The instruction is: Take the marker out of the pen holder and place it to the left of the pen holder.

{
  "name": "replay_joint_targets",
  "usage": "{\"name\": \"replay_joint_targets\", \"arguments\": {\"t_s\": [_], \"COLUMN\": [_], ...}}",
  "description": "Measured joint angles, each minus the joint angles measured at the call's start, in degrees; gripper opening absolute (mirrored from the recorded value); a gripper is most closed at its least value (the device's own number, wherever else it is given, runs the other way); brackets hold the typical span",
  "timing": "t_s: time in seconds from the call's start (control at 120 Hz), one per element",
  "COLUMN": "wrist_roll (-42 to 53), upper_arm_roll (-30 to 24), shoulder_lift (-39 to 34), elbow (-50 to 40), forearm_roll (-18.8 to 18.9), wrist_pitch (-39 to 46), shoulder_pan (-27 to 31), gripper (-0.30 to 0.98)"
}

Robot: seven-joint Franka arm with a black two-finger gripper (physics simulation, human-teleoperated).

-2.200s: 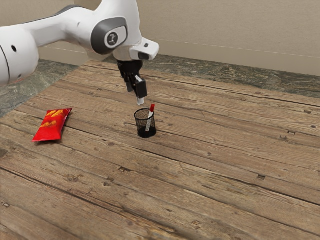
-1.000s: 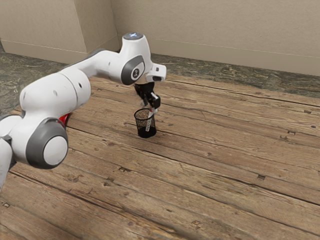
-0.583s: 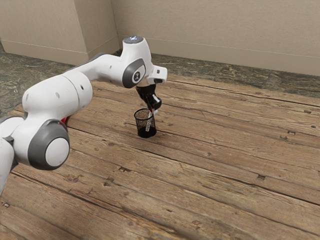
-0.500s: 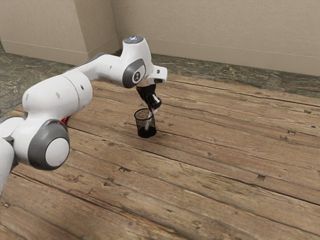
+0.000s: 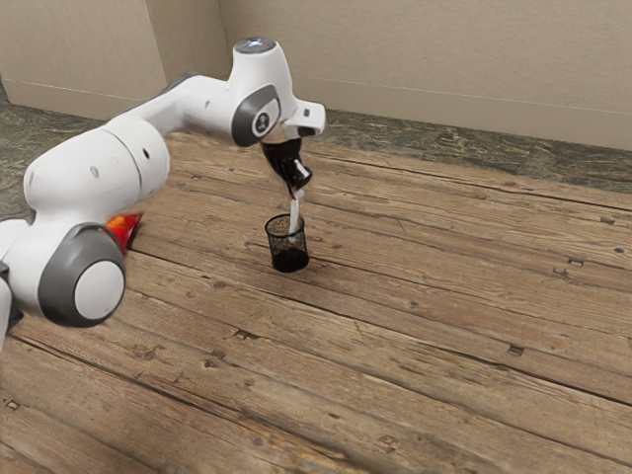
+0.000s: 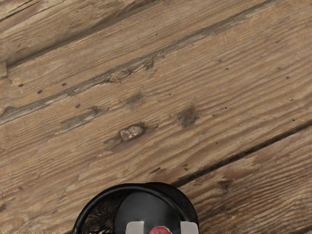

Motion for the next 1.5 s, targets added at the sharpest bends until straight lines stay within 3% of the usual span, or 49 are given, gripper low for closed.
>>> {"name": "replay_joint_targets", "arguments": {"t_s": [0.2,0.383,0.9,0.95,1.1,1.2,1.358,1.5], "wrist_roll": [-0.25,-0.29,0.29,0.36,0.51,0.67,0.74,0.78], "upper_arm_roll": [0.05,0.11,5.1,5.14,5.04,3.5,-5.11,-10.14], "shoulder_lift": [-5.44,-9.93,-3.8,-3.5,-2.8,-3.52,-17.48,-36.36], "elbow": [-0.45,-1.24,-1.2,-1.19,-1.11,-1.38,-14.4,-37.1], "forearm_roll": [1.42,2.98,5.09,5.21,4.76,4.34,4.28,2.94], "wrist_pitch": [-5.27,-10.92,-29.73,-30.75,-32.81,-33.55,-33.81,-26.7], "shoulder_pan": [-1.35,1.18,6.54,6.69,7.51,8.73,11.19,11.27], "gripper": [-0.1,-0.1,-0.09,-0.05,0.28,0.43,0.57,0.62]}}
